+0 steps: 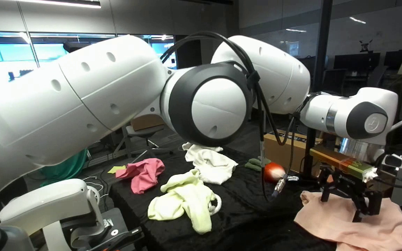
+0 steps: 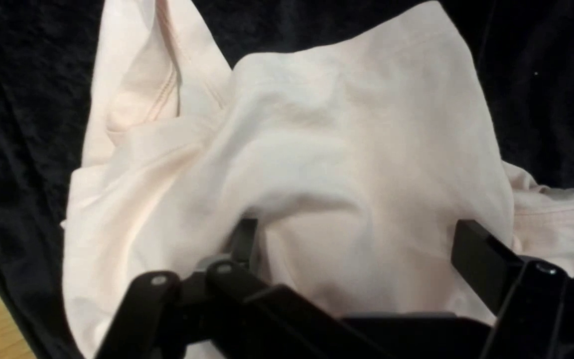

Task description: Put the green towel, the peach shirt, the turnip plushie, the white towel and the pink shirt in the center, respectively

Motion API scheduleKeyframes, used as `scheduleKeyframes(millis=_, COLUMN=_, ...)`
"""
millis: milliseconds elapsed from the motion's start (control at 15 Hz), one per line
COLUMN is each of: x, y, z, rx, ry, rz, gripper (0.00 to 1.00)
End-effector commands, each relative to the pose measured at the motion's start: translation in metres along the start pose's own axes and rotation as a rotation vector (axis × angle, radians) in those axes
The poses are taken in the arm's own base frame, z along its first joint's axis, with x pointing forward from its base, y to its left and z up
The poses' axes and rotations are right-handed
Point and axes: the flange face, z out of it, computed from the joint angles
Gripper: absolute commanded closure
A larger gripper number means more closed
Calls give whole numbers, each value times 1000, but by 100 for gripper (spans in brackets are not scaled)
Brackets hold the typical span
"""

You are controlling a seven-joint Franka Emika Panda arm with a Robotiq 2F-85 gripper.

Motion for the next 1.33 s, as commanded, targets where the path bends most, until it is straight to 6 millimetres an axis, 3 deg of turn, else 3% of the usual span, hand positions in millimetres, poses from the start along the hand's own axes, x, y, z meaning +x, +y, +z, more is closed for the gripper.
scheduleKeyframes(millis=0, x=8, y=5, z=3, rx=-12, ry=-5, rz=24, gripper=0)
scheduleKeyframes(millis=667, x=33, y=-3, z=-2, rx=38, ry=228, rz=104, gripper=0)
scheduleKeyframes(millis=1000, x=36, y=2, z=-1, rx=17, ry=261, rz=121, gripper=0)
scheduleKeyframes(millis=1067, x=35, y=3, z=-2, rx=15, ry=259, rz=122, gripper=4)
scheduleKeyframes(millis=1133, x=35, y=4, z=-2, rx=16, ry=254, rz=120, gripper=27)
scheduleKeyframes(millis=1267, x=34, y=5, z=-3, rx=22, ry=243, rz=114, gripper=33)
